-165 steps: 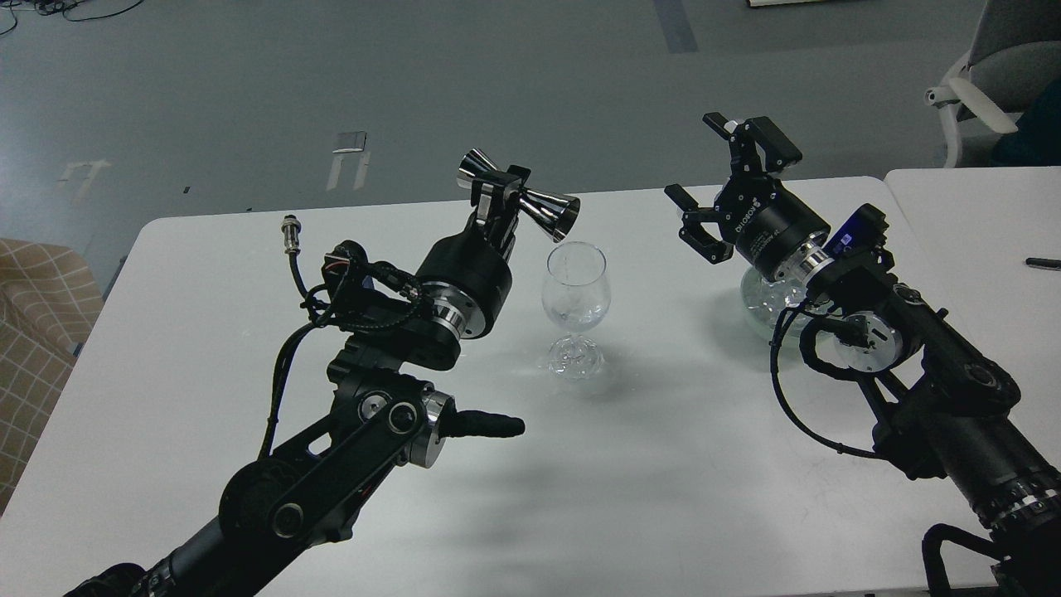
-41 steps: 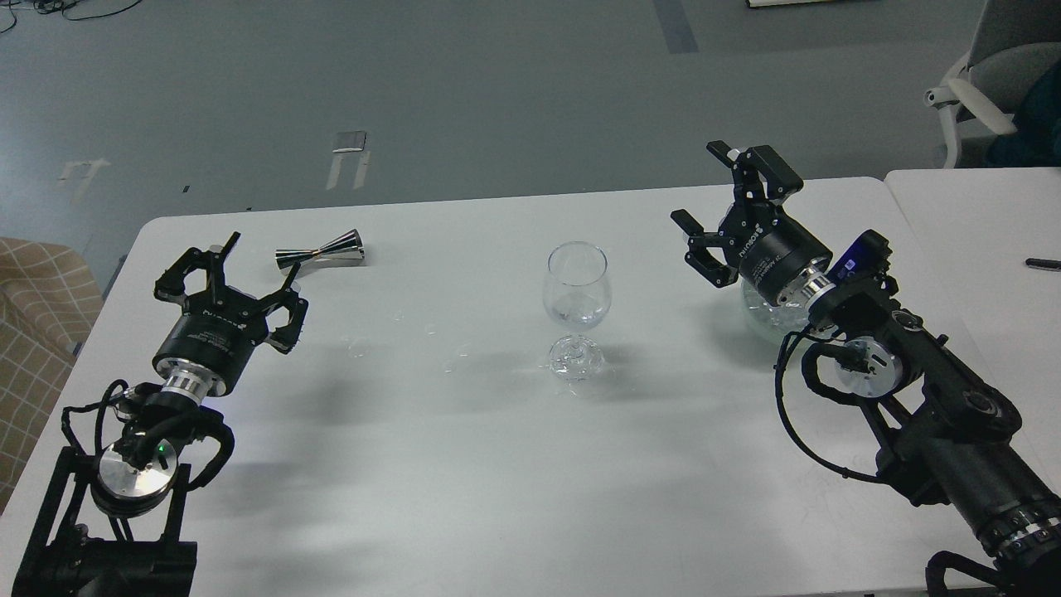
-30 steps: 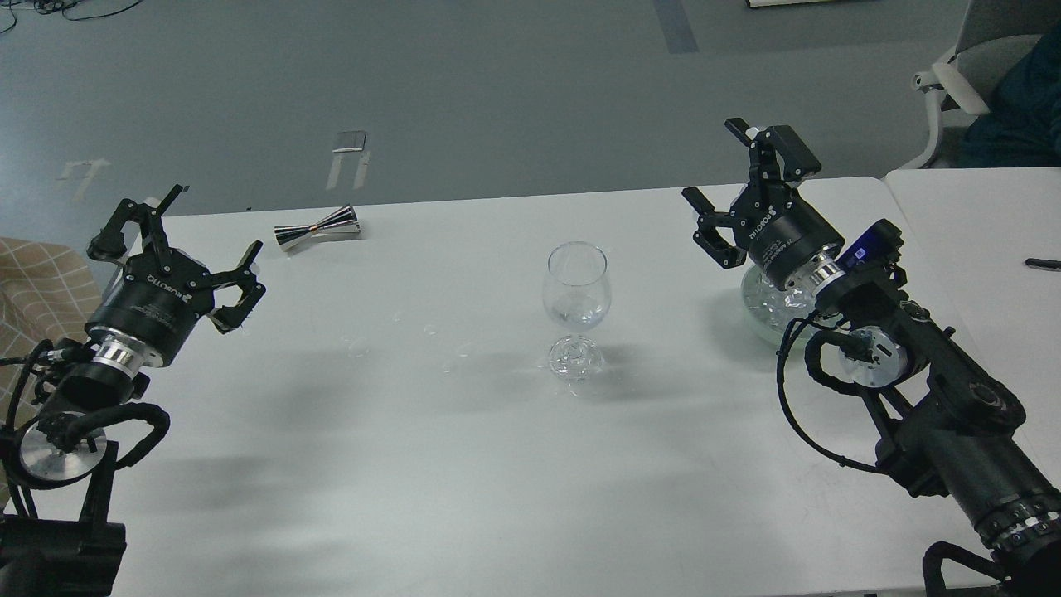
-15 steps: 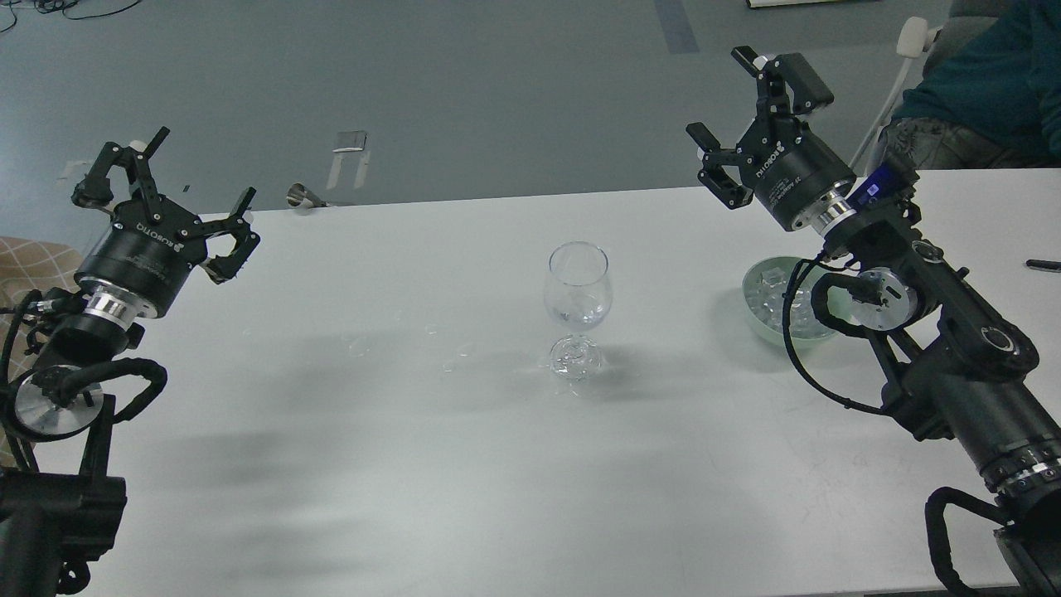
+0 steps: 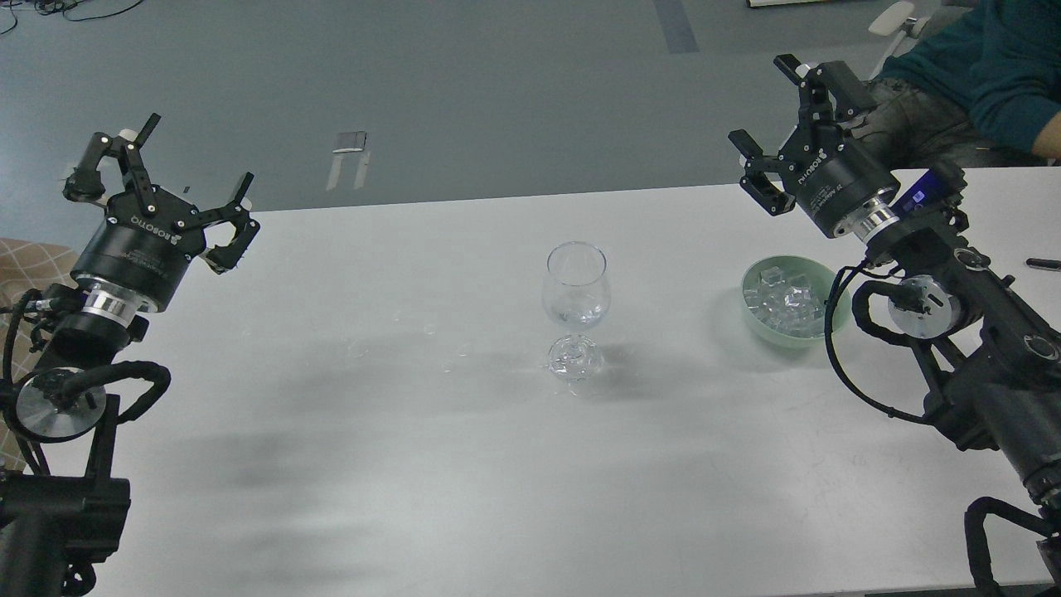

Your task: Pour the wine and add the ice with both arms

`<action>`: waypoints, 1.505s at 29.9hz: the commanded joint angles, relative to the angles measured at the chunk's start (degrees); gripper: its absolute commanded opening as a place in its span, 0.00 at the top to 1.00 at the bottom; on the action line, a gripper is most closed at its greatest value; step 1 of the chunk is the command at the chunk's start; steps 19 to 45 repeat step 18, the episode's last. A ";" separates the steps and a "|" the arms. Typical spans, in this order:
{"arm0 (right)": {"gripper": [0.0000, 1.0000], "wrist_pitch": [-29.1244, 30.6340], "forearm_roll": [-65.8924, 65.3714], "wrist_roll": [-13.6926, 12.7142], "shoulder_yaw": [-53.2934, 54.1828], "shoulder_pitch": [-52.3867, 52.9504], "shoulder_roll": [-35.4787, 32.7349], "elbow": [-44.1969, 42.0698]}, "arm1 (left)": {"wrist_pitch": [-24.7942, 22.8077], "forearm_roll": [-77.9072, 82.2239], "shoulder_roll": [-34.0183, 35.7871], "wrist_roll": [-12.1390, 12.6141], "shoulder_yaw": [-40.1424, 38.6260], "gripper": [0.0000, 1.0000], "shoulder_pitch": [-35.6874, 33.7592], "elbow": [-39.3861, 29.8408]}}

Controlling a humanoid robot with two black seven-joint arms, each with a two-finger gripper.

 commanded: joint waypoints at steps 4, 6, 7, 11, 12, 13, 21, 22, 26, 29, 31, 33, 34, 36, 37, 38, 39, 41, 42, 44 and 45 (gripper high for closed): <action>0.00 -0.06 0.10 -0.10 1.22 -0.90 -0.25 0.15 | 3.27 0.72 0.08 -3.26 0.35 0.01 -0.78 0.56; 0.00 -0.06 0.19 -0.45 1.75 -0.81 -0.25 0.15 | 3.99 0.72 0.08 -3.53 0.26 0.01 -0.69 0.56; 0.00 -0.06 0.28 -0.45 1.93 -0.55 -0.25 0.24 | 3.99 0.72 0.08 -3.53 0.17 0.01 -0.69 0.56; 0.00 -0.23 0.46 -0.54 3.16 1.90 0.27 0.15 | 3.55 0.90 1.30 -2.74 0.43 0.01 -0.16 0.91; 0.00 -0.23 0.46 -0.54 3.07 2.52 0.71 -0.11 | 3.46 0.90 1.57 -2.74 0.43 0.01 0.01 0.91; 0.00 0.64 0.46 -0.54 2.20 3.22 2.11 0.67 | 3.37 0.81 1.66 -2.83 0.35 0.01 0.10 0.91; 0.00 -0.14 0.46 -0.45 2.28 3.06 4.67 0.24 | 3.02 0.90 1.05 -2.83 0.52 0.01 0.45 0.83; 0.00 -0.14 0.46 -0.45 2.28 3.06 4.67 0.24 | 3.02 0.90 1.05 -2.83 0.52 0.01 0.45 0.83; 0.00 -0.14 0.46 -0.45 2.28 3.06 4.67 0.24 | 3.02 0.90 1.05 -2.83 0.52 0.01 0.45 0.83; 0.00 -0.14 0.46 -0.45 2.28 3.06 4.67 0.24 | 3.02 0.90 1.05 -2.83 0.52 0.01 0.45 0.83; 0.00 -0.14 0.46 -0.45 2.28 3.06 4.67 0.24 | 3.02 0.90 1.05 -2.83 0.52 0.01 0.45 0.83; 0.00 -0.14 0.46 -0.45 2.28 3.06 4.67 0.24 | 3.02 0.90 1.05 -2.83 0.52 0.01 0.45 0.83; 0.00 -0.14 0.46 -0.45 2.28 3.06 4.67 0.24 | 3.02 0.90 1.05 -2.83 0.52 0.01 0.45 0.83; 0.00 -0.14 0.46 -0.45 2.28 3.06 4.67 0.24 | 3.02 0.90 1.05 -2.83 0.52 0.01 0.45 0.83; 0.00 -0.14 0.46 -0.45 2.28 3.06 4.67 0.24 | 3.02 0.90 1.05 -2.83 0.52 0.01 0.45 0.83; 0.00 -0.14 0.46 -0.45 2.28 3.06 4.67 0.24 | 3.02 0.90 1.05 -2.83 0.52 0.01 0.45 0.83; 0.00 -0.14 0.46 -0.45 2.28 3.06 4.67 0.24 | 3.02 0.90 1.05 -2.83 0.52 0.01 0.45 0.83; 0.00 -0.14 0.46 -0.45 2.28 3.06 4.67 0.24 | 3.02 0.90 1.05 -2.83 0.52 0.01 0.45 0.83; 0.00 -0.14 0.46 -0.45 2.28 3.06 4.67 0.24 | 3.02 0.90 1.05 -2.83 0.52 0.01 0.45 0.83; 0.00 -0.14 0.46 -0.45 2.28 3.06 4.67 0.24 | 3.02 0.90 1.05 -2.83 0.52 0.01 0.45 0.83; 0.00 -0.14 0.46 -0.45 2.28 3.06 4.67 0.24 | 3.02 0.90 1.05 -2.83 0.52 0.01 0.45 0.83</action>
